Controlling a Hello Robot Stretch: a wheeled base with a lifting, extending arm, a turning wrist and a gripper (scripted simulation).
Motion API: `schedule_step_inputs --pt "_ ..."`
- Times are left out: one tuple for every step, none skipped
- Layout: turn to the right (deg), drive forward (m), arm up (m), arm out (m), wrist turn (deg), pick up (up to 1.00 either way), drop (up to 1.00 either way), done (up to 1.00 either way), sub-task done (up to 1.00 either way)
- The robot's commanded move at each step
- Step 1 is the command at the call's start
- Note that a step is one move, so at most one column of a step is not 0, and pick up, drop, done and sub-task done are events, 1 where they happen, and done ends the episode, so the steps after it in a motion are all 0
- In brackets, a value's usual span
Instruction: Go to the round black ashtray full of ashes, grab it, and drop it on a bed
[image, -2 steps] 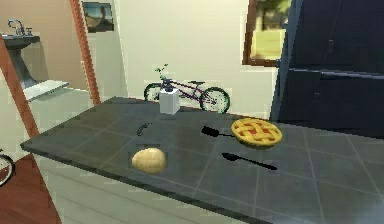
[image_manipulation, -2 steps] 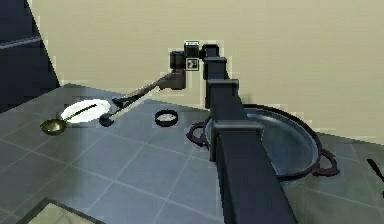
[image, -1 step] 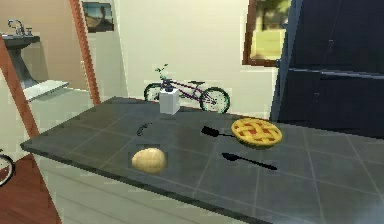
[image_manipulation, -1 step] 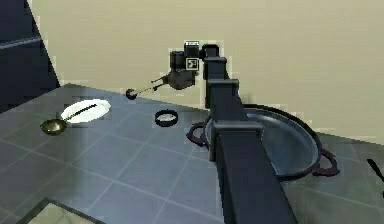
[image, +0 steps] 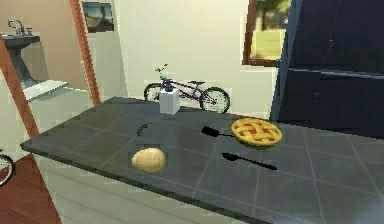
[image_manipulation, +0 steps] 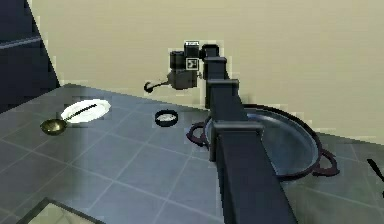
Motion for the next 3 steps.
schedule_step_inputs --pt "0.0 0.0 -0.14 0.0 0.0 0.0 0.0 0.0 0.0" --pt "0.0 0.0 0.0 0.0 0.0 1.0 0.0 0.0 0.0" --pt "0.0 0.0 0.1 0.0 0.0 0.0 0.0 0.0 0.0"
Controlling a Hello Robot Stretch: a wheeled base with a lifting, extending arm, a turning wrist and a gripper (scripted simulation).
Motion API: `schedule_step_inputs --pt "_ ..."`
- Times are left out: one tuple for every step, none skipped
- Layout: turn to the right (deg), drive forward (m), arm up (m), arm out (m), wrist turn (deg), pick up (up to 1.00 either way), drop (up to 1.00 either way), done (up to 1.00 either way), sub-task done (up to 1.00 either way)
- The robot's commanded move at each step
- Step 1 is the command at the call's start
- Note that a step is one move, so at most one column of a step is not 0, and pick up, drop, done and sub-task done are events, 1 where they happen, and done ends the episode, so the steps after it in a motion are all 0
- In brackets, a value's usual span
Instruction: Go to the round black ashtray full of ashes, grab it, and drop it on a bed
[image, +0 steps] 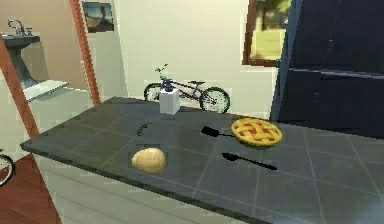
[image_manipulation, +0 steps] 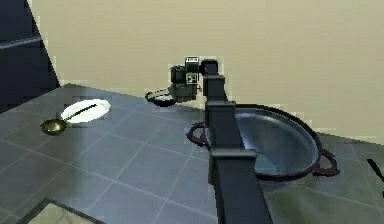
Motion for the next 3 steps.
schedule_step_inputs --pt "0.0 0.0 0.04 0.0 0.0 0.0 0.0 0.0 0.0" --pt "0.0 0.0 0.0 0.0 -45.0 0.0 0.0 0.0 0.0" --pt "0.0 0.0 0.0 0.0 -45.0 0.0 0.0 0.0 0.0"
